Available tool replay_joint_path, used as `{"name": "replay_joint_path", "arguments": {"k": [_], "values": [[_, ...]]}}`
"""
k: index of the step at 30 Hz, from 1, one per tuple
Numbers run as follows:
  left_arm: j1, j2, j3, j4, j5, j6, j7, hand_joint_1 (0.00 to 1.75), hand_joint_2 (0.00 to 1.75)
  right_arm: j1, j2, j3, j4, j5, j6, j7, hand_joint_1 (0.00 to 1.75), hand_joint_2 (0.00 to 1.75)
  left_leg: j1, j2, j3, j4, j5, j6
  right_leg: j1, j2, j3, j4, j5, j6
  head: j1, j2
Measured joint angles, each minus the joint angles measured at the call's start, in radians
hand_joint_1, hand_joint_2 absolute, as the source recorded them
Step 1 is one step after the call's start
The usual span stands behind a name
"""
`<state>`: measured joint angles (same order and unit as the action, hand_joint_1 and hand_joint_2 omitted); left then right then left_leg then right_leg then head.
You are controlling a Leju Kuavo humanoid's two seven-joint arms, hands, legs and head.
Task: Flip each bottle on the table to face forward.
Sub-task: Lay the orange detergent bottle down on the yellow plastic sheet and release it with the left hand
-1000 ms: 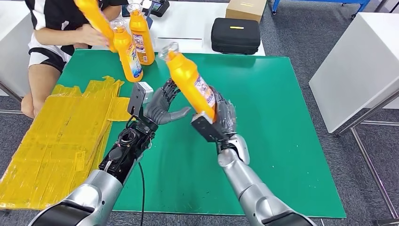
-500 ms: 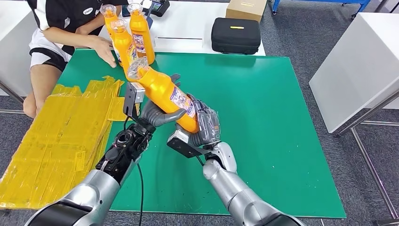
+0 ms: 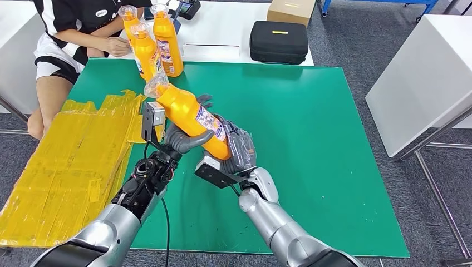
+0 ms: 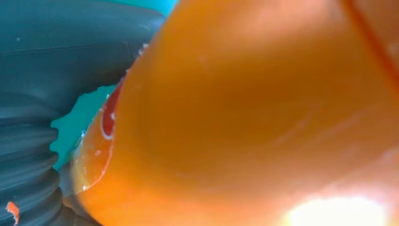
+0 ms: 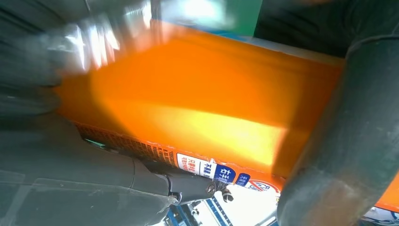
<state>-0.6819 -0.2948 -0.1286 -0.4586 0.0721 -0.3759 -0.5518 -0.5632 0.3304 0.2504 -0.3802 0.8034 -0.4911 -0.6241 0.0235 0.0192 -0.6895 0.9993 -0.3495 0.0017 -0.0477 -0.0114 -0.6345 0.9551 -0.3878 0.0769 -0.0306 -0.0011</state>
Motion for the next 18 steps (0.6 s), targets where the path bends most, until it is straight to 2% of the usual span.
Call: {"name": "replay_joint_path", "arguments": {"k": [12,13,17,18], "values": [[0.02,0.0,0.012,0.0,0.057,0.072,-0.038,1.75,1.75,-0.002,0.0,0.01,0.011,-0.075,0.028,-0.036,1.75,1.75,0.0,0.0,0.0,0.0,0.0,0.0,0.0,0.0,0.0,0.0,0.0,0.0,0.0,0.0],[0.02,0.0,0.011,0.0,0.06,0.075,-0.039,1.75,1.75,-0.002,0.0,0.01,0.011,-0.084,0.027,-0.039,1.7,1.75,0.0,0.0,0.0,0.0,0.0,0.0,0.0,0.0,0.0,0.0,0.0,0.0,0.0,0.0],[0.016,-0.001,-0.001,0.0,0.059,0.094,-0.052,1.75,1.75,0.007,-0.004,0.022,0.002,-0.155,0.027,-0.05,0.0,1.75,0.0,0.0,0.0,0.0,0.0,0.0,0.0,0.0,0.0,0.0,0.0,0.0,0.0,0.0],[0.013,-0.002,-0.005,-0.001,0.048,0.119,-0.062,1.75,1.75,0.013,-0.007,0.03,-0.007,-0.191,0.027,-0.054,0.0,1.75,0.0,0.0,0.0,0.0,0.0,0.0,0.0,0.0,0.0,0.0,0.0,0.0,0.0,0.0]]}}
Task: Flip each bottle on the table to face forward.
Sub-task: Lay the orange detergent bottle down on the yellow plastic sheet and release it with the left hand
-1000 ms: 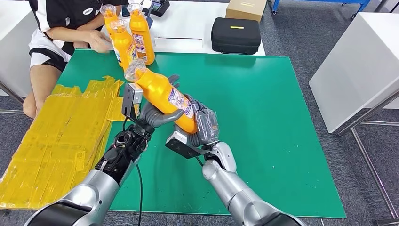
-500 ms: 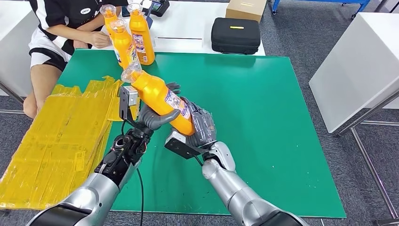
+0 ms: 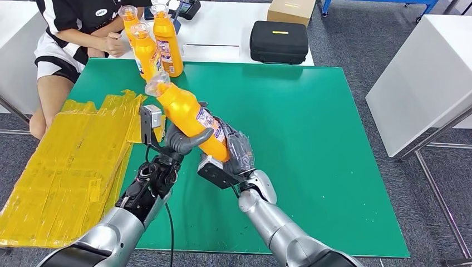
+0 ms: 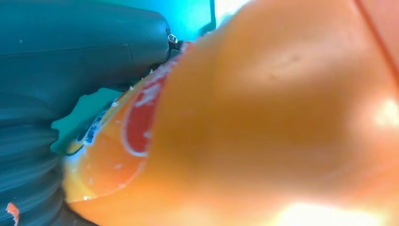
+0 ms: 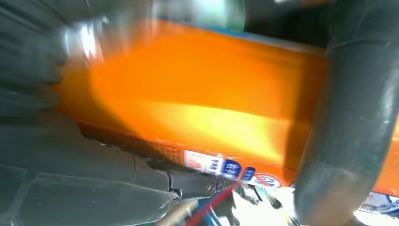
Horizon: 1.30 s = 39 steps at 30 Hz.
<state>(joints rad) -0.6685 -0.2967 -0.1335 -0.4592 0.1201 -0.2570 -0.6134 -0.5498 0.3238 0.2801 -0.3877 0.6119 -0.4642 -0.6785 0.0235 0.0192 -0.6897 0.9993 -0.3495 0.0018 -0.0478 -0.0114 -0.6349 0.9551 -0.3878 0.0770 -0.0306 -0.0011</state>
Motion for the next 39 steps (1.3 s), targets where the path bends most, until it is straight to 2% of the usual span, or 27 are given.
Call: {"name": "replay_joint_path", "arguments": {"k": [2,6,7,11,14,18,20,22,25,28,32,33,36,37,39], "values": [[-0.009,-0.002,-0.015,-0.002,-0.054,0.114,-0.03,1.75,1.75,0.02,-0.009,0.023,-0.031,-0.095,0.0,-0.006,0.0,1.75,0.0,0.0,0.0,0.0,0.0,0.0,0.0,0.0,0.0,0.0,0.0,0.0,0.0,0.0],[-0.039,0.01,-0.062,-0.01,-0.256,0.51,-0.053,1.75,1.75,0.073,-0.033,0.062,-0.134,-0.286,0.052,-0.015,0.0,1.75,0.0,0.002,-0.001,0.0,-0.001,-0.001,0.0,0.002,-0.001,0.0,0.001,0.0,0.0,0.0],[-0.052,0.021,-0.071,-0.01,-0.294,0.575,-0.047,1.75,1.75,0.089,-0.04,0.067,-0.162,-0.312,0.068,-0.017,0.0,1.75,0.0,0.002,-0.001,0.0,-0.001,-0.001,0.0,0.002,-0.002,0.0,0.001,0.0,0.0,0.0],[-0.085,0.049,-0.105,-0.008,-0.38,0.648,-0.008,1.75,1.75,0.127,-0.058,0.085,-0.237,-0.351,0.085,-0.021,0.0,1.75,0.001,-0.001,-0.002,0.0,0.001,0.0,0.001,-0.004,-0.001,0.0,0.0,0.0,0.0,0.0],[-0.106,0.07,-0.158,0.013,-0.564,0.764,0.148,1.75,1.75,0.153,-0.071,0.111,-0.327,-0.401,0.075,-0.022,0.0,1.75,0.0,-0.001,-0.002,0.0,0.001,0.0,0.001,-0.004,-0.001,0.0,0.0,0.0,0.0,0.0],[-0.153,0.128,-0.28,0.066,-0.937,0.893,0.502,1.75,1.75,0.211,-0.097,0.135,-0.512,-0.467,0.07,-0.023,0.0,1.75,0.0,-0.001,-0.003,0.0,0.001,0.0,0.0,-0.004,-0.002,0.0,0.0,0.0,0.0,0.0],[-0.173,0.163,-0.347,0.089,-1.083,0.895,0.644,1.75,1.75,0.241,-0.109,0.137,-0.599,-0.481,0.063,-0.024,0.0,1.75,0.0,-0.001,-0.003,0.0,0.001,0.0,0.001,-0.004,-0.002,0.0,0.0,0.0,0.0,0.0],[-0.189,0.198,-0.41,0.11,-1.212,0.851,0.767,1.75,1.75,0.271,-0.121,0.137,-0.682,-0.511,0.064,-0.024,0.0,1.75,0.0,0.0,-0.003,0.0,0.001,0.0,0.001,-0.004,-0.002,0.0,0.0,0.0,0.0,0.0],[-0.199,0.263,-0.5,0.138,-1.368,0.742,0.905,1.75,1.75,0.317,-0.145,0.131,-0.806,-0.618,0.158,-0.024,0.0,1.75,0.0,0.001,-0.002,0.0,0.0,0.0,0.001,-0.002,-0.002,0.0,0.0,0.0,0.0,0.0],[-0.199,0.325,-0.558,0.164,-1.435,0.662,0.949,1.75,1.75,0.359,-0.175,0.107,-0.902,-0.747,0.312,-0.024,0.0,1.75,0.0,0.001,-0.003,0.0,0.0,0.0,0.001,-0.001,-0.003,0.0,0.0,0.0,0.0,0.0],[-0.194,0.383,-0.593,0.188,-1.468,0.606,0.966,1.75,1.75,0.396,-0.201,0.072,-0.979,-0.813,0.413,-0.024,0.0,1.75,0.001,0.001,-0.003,0.0,0.0,0.0,0.001,-0.002,-0.003,0.0,-0.001,-0.001,0.0,0.0],[-0.189,0.393,-0.597,0.192,-1.476,0.593,0.968,1.43,1.75,0.406,-0.205,0.061,-0.995,-0.815,0.426,-0.024,0.0,1.75,0.001,0.0,-0.003,0.0,0.0,0.0,0.001,-0.002,-0.003,0.0,-0.001,-0.001,0.0,0.0],[-0.162,0.421,-0.604,0.204,-1.497,0.574,0.98,0.12,1.75,0.434,-0.211,0.025,-1.047,-0.806,0.433,-0.023,0.0,1.75,0.0,0.0,-0.003,0.0,0.0,0.0,0.0,-0.002,-0.003,0.0,-0.001,-0.001,0.0,0.0],[-0.15,0.428,-0.605,0.207,-1.504,0.582,0.986,0.0,1.75,0.442,-0.213,0.014,-1.063,-0.8,0.427,-0.021,0.0,1.75,0.0,0.0,-0.003,0.0,0.0,0.0,0.0,-0.002,-0.003,0.0,-0.001,-0.001,0.0,0.0],[-0.122,0.439,-0.607,0.211,-1.509,0.637,1.002,0.0,1.75,0.459,-0.215,-0.004,-1.092,-0.782,0.405,-0.013,0.0,1.75,0.0,0.0,-0.003,0.0,0.0,0.0,0.0,-0.002,-0.003,0.0,-0.001,-0.001,0.0,0.0]]}}
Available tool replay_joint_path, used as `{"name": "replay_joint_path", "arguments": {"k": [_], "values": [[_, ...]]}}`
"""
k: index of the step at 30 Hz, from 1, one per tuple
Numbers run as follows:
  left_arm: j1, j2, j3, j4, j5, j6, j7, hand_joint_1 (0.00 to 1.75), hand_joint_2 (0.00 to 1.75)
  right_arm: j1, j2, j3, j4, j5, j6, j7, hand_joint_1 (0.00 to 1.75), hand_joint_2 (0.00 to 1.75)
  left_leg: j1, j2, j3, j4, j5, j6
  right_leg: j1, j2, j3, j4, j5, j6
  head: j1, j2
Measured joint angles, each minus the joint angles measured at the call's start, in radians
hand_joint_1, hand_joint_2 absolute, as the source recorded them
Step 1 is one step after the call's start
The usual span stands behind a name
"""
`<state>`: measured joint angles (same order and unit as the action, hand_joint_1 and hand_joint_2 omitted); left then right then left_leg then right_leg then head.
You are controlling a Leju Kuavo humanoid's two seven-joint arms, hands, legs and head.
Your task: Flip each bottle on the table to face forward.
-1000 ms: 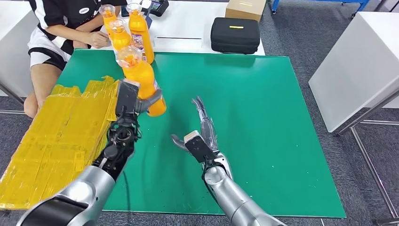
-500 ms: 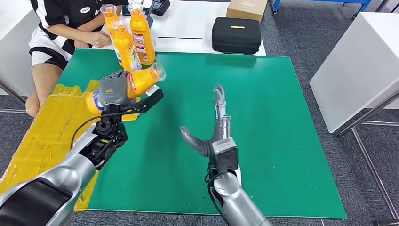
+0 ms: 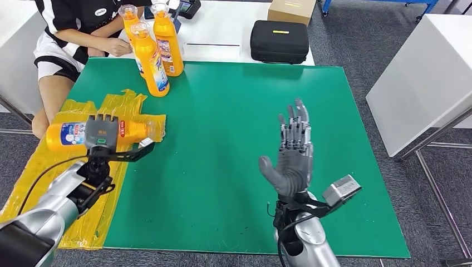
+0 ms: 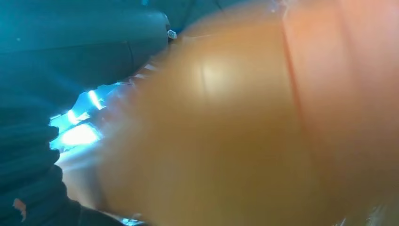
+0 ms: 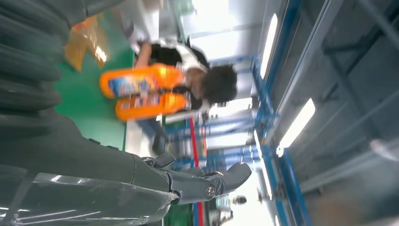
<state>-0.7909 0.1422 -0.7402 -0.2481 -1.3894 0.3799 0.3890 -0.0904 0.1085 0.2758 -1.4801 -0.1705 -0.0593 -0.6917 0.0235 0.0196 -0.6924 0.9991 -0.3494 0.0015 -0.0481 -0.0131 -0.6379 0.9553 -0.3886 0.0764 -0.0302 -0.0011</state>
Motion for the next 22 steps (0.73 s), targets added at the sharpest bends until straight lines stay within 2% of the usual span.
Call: {"name": "replay_joint_path", "arguments": {"k": [2,4,7,10,13,16,18,19,20,21,22], "values": [[0.025,0.006,0.004,0.004,0.005,0.068,0.013,0.0,0.87,0.016,-0.002,-0.013,-0.024,0.018,-0.022,0.007,0.0,1.75,0.0,0.0,0.0,0.0,0.0,0.0,0.0,0.0,0.0,0.0,0.0,0.0,0.0,0.0],[0.04,0.008,0.009,0.008,0.01,0.094,0.017,0.0,0.0,0.025,-0.003,-0.019,-0.04,0.026,-0.032,0.01,0.0,1.75,0.0,0.0,0.0,0.0,0.0,0.0,0.0,0.0,0.0,0.0,0.0,0.0,0.0,0.0],[0.05,0.008,0.018,0.011,0.021,0.13,0.017,0.0,0.0,0.032,-0.003,-0.021,-0.052,0.028,-0.04,0.011,0.0,1.75,0.0,0.0,0.0,0.0,0.0,0.0,0.0,0.0,0.0,0.0,0.0,0.0,0.0,0.0],[0.054,0.007,0.042,0.012,0.047,0.207,0.002,0.0,0.0,0.033,-0.003,-0.022,-0.053,0.031,-0.052,0.016,0.0,1.75,0.0,0.0,0.0,0.0,0.0,0.0,0.0,0.0,0.0,0.0,0.0,0.0,0.0,0.0],[0.057,0.004,0.08,0.012,0.088,0.284,-0.029,0.0,0.0,0.033,-0.003,-0.022,-0.051,0.037,-0.071,0.017,0.0,1.75,0.0,0.0,0.0,0.0,0.0,0.0,0.0,0.0,0.0,0.0,0.0,0.0,0.0,0.0],[0.064,-0.001,0.129,-0.006,0.131,0.307,-0.076,0.0,0.0,0.033,-0.004,-0.022,-0.048,0.046,-0.089,0.016,0.0,1.75,0.0,0.0,0.0,0.0,0.0,0.0,0.0,0.0,-0.001,0.0,0.0,0.0,0.0,0.0],[0.086,-0.011,0.198,-0.063,0.162,0.309,-0.18,0.0,0.0,0.035,-0.005,-0.022,-0.047,0.059,-0.104,0.017,0.0,1.75,0.0,0.0,0.0,0.0,0.0,0.0,0.0,0.0,-0.002,0.0,0.0,0.0,0.0,0.0],[0.1,-0.021,0.258,-0.102,0.171,0.309,-0.272,0.0,0.0,0.037,-0.006,-0.022,-0.046,0.067,-0.112,0.018,0.0,1.75,0.0,0.0,0.0,0.0,0.0,0.0,0.0,0.0,-0.002,0.0,0.0,0.0,0.0,0.0],[0.111,-0.038,0.342,-0.141,0.187,0.309,-0.399,0.0,0.0,0.039,-0.008,-0.022,-0.044,0.073,-0.117,0.019,0.0,1.75,0.0,0.0,-0.001,0.0,0.0,0.0,-0.001,0.0,-0.002,0.0,0.0,0.0,0.0,0.0],[0.116,-0.06,0.442,-0.168,0.218,0.305,-0.548,0.0,0.44,0.042,-0.01,-0.022,-0.042,0.077,-0.12,0.02,0.0,1.75,0.0,0.0,-0.001,0.0,0.001,0.0,-0.001,0.0,-0.002,0.0,0.0,0.0,0.0,0.0],[0.118,-0.071,0.496,-0.182,0.234,0.303,-0.627,0.0,0.58,0.043,-0.011,-0.022,-0.041,0.079,-0.122,0.02,0.0,1.75,0.0,0.0,-0.001,0.0,0.001,0.001,-0.001,-0.001,-0.002,0.0,0.0,0.0,0.001,0.0]]}}
